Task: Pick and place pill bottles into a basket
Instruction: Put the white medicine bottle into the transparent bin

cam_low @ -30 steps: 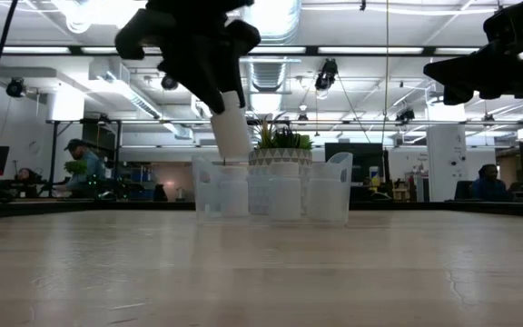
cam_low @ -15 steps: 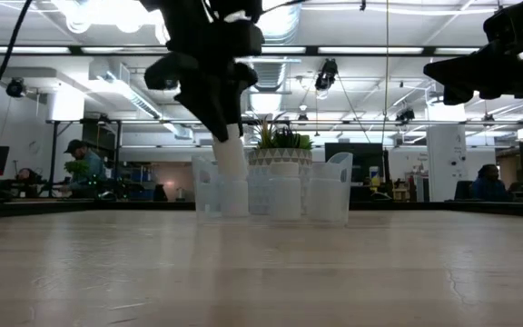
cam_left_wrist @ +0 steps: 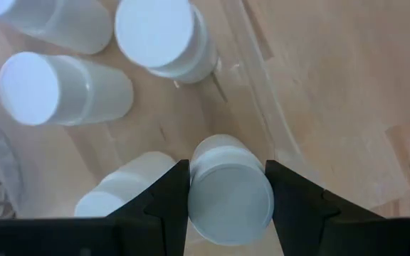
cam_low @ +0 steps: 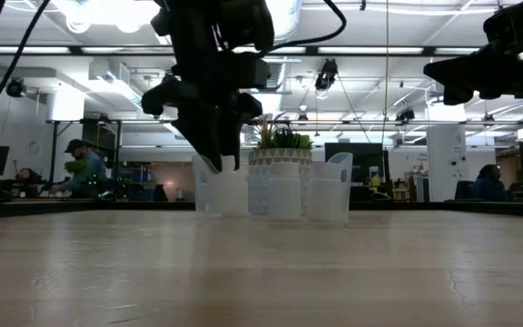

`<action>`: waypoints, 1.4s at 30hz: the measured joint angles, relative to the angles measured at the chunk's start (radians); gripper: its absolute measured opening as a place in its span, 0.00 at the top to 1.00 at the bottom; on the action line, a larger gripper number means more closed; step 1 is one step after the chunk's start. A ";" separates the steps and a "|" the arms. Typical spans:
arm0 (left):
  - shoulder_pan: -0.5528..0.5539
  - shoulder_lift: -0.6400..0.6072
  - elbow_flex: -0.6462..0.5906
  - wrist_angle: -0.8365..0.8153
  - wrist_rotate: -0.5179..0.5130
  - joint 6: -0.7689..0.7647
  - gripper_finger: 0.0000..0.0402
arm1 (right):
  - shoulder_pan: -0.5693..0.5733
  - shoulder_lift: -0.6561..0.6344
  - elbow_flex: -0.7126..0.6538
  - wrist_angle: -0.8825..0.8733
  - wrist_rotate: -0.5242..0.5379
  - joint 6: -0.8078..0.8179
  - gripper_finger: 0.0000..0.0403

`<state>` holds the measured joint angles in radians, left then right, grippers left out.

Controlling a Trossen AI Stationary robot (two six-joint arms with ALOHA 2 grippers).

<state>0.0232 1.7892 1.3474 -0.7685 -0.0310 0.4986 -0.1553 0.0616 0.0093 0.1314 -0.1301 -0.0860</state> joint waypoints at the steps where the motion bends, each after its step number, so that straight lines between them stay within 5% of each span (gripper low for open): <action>1: 0.001 0.002 0.000 0.001 0.006 0.005 0.65 | 0.000 0.000 0.000 0.000 0.000 0.000 0.98; 29: 0.012 0.035 0.000 0.027 0.045 0.008 0.65 | 0.000 0.000 0.000 0.000 0.000 0.000 0.98; 42: 0.011 0.035 -0.001 0.074 0.044 0.005 0.53 | 0.000 0.000 0.000 0.000 0.000 0.000 0.98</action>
<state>0.0344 1.8246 1.3460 -0.6941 0.0129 0.5035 -0.1551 0.0616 0.0093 0.1318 -0.1299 -0.0860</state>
